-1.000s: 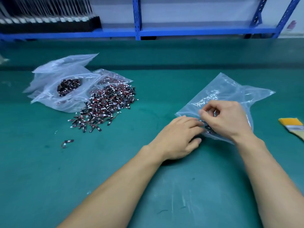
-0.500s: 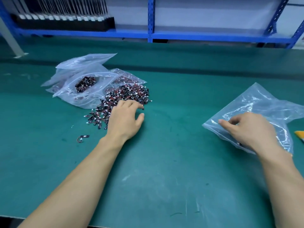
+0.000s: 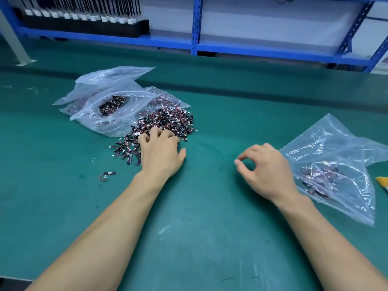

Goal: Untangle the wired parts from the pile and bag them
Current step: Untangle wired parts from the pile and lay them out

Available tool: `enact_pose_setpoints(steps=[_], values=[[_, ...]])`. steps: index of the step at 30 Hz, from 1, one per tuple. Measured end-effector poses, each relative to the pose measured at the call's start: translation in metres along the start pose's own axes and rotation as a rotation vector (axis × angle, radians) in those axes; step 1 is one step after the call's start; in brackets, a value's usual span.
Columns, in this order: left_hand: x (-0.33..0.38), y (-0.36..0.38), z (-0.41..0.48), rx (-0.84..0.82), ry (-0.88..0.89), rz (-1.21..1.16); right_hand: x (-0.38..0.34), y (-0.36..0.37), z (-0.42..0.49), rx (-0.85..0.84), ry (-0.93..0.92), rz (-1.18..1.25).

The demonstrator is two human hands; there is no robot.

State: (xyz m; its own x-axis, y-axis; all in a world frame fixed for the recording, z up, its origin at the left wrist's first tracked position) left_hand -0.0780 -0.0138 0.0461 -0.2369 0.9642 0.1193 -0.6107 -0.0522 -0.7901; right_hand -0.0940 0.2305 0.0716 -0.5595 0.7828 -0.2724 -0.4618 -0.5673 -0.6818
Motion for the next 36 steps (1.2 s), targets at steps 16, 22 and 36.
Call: enact_pose_setpoints(steps=[16,22,36], values=[[0.019,-0.009,0.001,-0.019,0.092,-0.365,-0.012,0.034,0.001,-0.031,0.096,0.234],[0.007,-0.025,0.008,0.146,-0.010,-0.550,-0.005,0.028,0.000,-0.004,0.148,0.306],[0.022,-0.069,0.001,0.346,-0.014,-0.930,0.006,0.027,0.001,0.027,0.208,0.357]])
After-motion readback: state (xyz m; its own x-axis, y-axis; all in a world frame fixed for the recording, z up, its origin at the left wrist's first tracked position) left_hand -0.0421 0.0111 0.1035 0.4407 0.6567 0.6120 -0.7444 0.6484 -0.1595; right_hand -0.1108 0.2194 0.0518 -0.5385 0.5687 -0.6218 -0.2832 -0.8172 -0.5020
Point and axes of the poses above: each hand's wrist, its own z-axis towards the middle knuckle, its own y-axis out of the palm, x = y × z, the point moved 10 cm from there along z, towards the middle knuckle, and after that the axes turned 15 degrees about x, right-handed, at the moved point
